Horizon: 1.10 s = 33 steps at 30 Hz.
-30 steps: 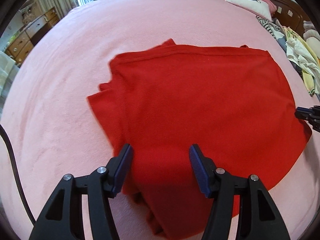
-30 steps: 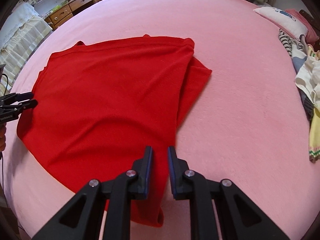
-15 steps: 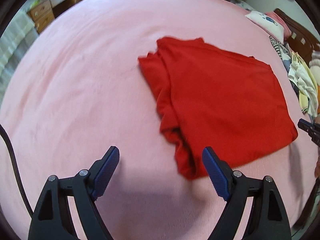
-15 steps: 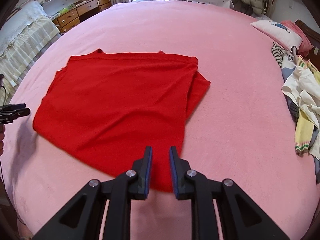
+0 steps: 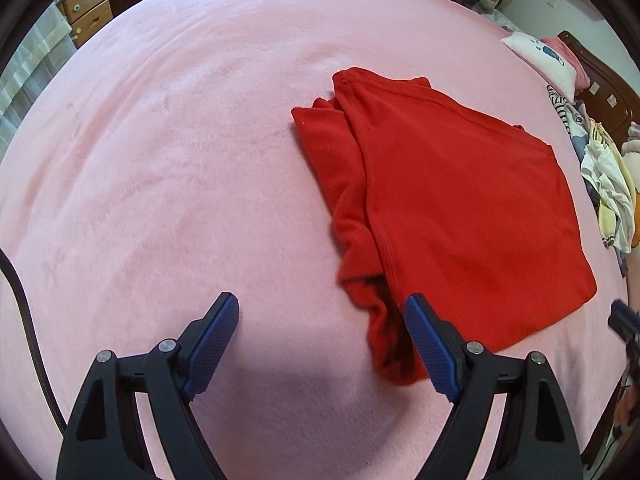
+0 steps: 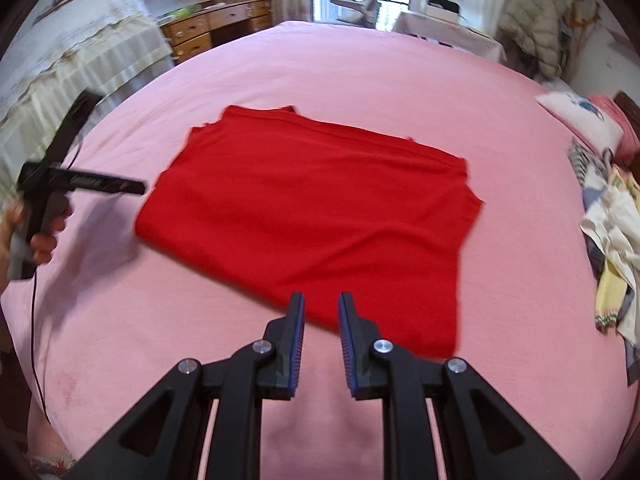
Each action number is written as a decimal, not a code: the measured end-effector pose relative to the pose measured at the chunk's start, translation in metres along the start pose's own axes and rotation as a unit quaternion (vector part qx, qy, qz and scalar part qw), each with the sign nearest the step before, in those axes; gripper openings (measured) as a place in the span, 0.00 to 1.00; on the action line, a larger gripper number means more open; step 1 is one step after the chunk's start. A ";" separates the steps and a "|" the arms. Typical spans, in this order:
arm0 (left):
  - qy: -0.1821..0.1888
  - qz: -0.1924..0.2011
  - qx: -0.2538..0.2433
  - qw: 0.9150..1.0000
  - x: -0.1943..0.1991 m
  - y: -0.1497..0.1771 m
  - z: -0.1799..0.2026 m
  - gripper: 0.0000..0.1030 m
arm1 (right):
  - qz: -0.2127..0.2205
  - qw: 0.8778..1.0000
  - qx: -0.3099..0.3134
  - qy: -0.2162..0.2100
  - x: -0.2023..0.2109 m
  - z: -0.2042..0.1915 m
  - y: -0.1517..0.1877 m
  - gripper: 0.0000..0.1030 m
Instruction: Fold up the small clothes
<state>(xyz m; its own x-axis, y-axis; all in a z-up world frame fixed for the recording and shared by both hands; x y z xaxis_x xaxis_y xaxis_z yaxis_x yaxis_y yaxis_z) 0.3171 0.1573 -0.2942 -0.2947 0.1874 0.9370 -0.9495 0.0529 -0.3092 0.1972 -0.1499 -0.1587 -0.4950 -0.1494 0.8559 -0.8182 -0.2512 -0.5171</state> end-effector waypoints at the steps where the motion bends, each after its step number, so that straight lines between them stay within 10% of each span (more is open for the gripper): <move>1: 0.000 -0.001 -0.003 1.000 -0.001 -0.002 0.000 0.81 | 0.001 1.000 0.006 -0.003 -0.001 -0.009 0.000 0.16; 17: -0.001 -0.013 -0.042 0.999 -0.020 -0.078 -0.019 0.81 | 0.064 0.990 0.125 0.001 -0.025 -0.151 -0.014 0.18; 33: 0.055 -0.066 -0.188 0.978 -0.062 -0.082 -0.009 0.81 | 0.115 0.956 0.237 0.128 -0.085 -0.231 -0.017 0.27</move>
<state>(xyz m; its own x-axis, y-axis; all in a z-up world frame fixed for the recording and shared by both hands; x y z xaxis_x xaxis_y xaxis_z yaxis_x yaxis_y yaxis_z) 0.4143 0.1500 -0.3281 -0.1390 0.2581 0.9561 -0.8660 0.4366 -0.2437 0.1855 0.0883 -0.2230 -0.7510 -0.0282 0.6596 -0.4850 -0.6544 -0.5801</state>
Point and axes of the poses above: each gripper's, at about its wrist camera, not at the fingertips, and x roughly against the way its jaws point, z to its right, y to its underside, the point moved 4 cm from there along -x, roughly the way its jaws point
